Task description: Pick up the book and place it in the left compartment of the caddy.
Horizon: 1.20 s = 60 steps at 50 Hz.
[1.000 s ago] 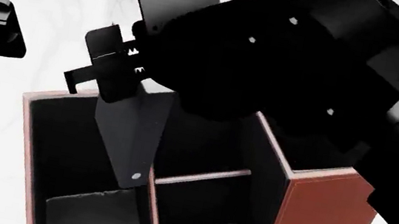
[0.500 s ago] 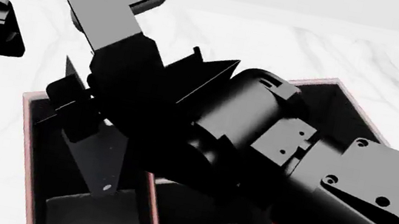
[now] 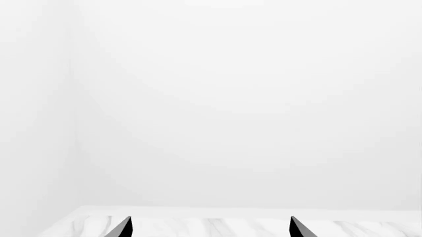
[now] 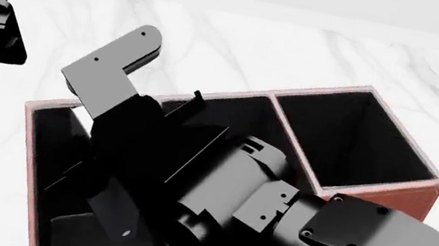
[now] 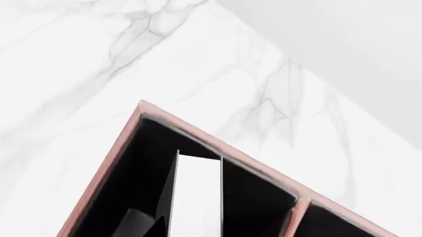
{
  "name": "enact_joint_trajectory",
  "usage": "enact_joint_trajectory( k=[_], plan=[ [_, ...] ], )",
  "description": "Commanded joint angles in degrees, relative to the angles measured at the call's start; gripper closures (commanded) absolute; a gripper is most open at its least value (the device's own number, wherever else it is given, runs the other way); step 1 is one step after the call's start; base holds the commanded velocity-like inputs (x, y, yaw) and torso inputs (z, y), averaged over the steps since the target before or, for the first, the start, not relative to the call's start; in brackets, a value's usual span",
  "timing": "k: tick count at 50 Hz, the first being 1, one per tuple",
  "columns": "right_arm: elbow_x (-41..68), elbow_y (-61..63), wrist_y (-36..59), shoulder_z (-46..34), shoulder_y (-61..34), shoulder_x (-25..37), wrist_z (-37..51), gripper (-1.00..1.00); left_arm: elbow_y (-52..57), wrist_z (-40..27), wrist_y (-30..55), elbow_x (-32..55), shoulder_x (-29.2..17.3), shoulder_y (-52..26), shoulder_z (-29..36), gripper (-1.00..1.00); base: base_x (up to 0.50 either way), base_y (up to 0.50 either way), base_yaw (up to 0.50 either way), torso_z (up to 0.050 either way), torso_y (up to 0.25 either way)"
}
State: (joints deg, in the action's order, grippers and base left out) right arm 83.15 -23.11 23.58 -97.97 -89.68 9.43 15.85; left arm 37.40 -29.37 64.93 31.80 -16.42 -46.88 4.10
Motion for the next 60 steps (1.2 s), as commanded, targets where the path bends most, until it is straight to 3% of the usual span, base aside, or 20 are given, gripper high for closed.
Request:
enact_joint_trajectory(
  k=[1,32,33,60],
  plan=[
    [-7.62,-2.56,-1.72,1.33,1.95,-2.35,-2.85,1.0,-0.11,1.05,-0.17,-0.85,1.02,0.16,-1.24,-1.0,0.0,0.0,0.0,0.0,0.0],
    [-8.3,-7.31,-2.89,1.6,5.54,-3.58,-5.91,1.0,-0.88,0.74,-1.49,-0.63,0.39,0.48,-0.46,-1.0,0.0,0.0,0.0,0.001,0.001],
    [-8.47,-7.32,-2.87,1.5,5.53,-3.59,-5.92,-1.0,-0.92,0.74,-1.51,-0.58,0.39,0.48,-0.5,-1.0,0.0,0.0,0.0,0.0,0.0],
    [-6.92,-6.32,-0.49,2.87,4.54,-2.89,-5.03,-1.0,-0.5,0.05,-1.32,0.25,-0.04,0.4,-0.44,-1.0,0.0,0.0,0.0,0.0,0.0]
  ],
)
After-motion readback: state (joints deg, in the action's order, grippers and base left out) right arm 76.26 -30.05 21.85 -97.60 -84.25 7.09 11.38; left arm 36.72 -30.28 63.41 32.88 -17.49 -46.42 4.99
